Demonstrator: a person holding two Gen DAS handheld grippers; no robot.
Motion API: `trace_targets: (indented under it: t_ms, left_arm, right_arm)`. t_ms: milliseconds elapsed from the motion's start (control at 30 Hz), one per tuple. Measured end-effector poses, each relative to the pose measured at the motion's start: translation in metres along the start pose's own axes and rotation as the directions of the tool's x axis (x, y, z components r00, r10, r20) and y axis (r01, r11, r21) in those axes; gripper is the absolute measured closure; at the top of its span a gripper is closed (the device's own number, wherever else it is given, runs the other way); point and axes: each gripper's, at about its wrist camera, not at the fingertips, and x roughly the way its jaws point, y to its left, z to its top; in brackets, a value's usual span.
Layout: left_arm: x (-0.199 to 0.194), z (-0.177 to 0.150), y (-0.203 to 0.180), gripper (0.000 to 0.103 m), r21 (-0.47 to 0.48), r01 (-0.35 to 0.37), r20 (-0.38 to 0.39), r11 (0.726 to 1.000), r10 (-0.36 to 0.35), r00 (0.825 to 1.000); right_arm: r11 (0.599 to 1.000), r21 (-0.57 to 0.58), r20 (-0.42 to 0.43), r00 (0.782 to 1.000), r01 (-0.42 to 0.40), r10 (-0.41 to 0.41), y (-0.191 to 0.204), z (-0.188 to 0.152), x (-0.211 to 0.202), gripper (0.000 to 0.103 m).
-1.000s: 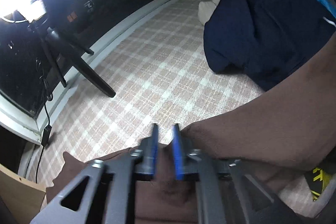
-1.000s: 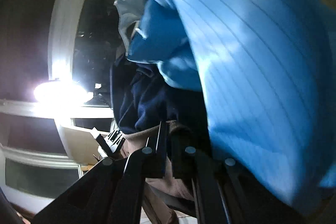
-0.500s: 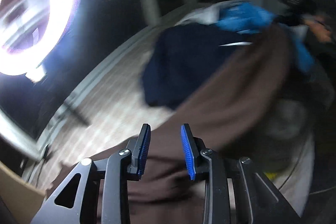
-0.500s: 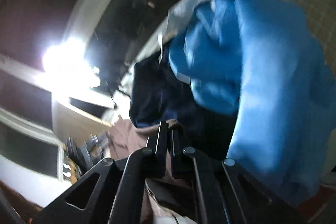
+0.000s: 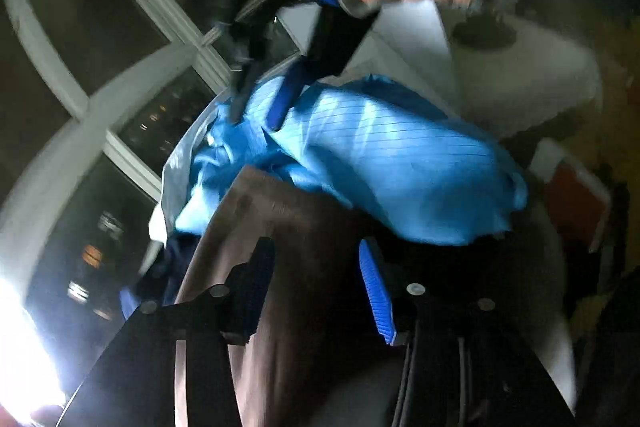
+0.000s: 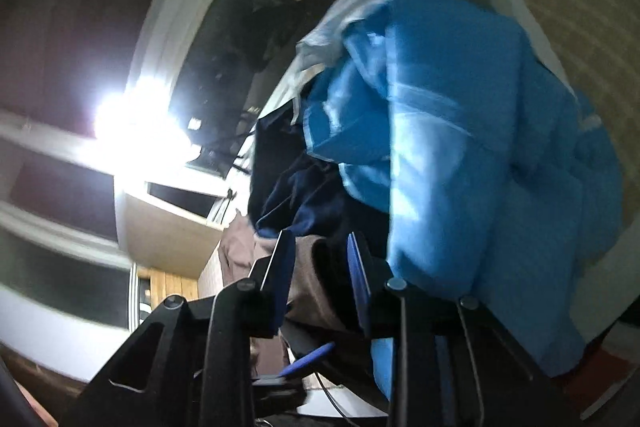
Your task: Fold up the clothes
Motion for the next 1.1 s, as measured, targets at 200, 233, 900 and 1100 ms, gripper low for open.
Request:
trace_targets:
  t_ms: [200,233,900,1100]
  left_arm:
    - [0.044,-0.001,0.005,0.090,-0.087,-0.002,-0.071,0.996,-0.004,0.997]
    - [0.038,-0.003,0.013,0.090,-0.154,0.021,-0.058,0.988,-0.031,0.998]
    - [-0.196,-0.185,0.077,0.093,-0.845,-0.193,-0.132,0.498,0.155,0.979]
    - [-0.262,-0.280,0.030,0.093,-0.871,-0.434,-0.392,0.231,0.206,0.896]
  right_arm:
    - [0.993,-0.116,-0.053,0.998,0.007,-0.013,0.007,0.008,0.013,0.076]
    - [0.991,-0.131,-0.060,0.998,0.008,-0.016,0.009,0.010,0.015,0.076]
    - [0.789,-0.610,-0.316,0.935,-0.071,-0.160,0.145,-0.040,0.147,0.058]
    - [0.704,-0.707,-0.362,0.890,-0.070,-0.275,0.198,-0.056,0.266,0.058]
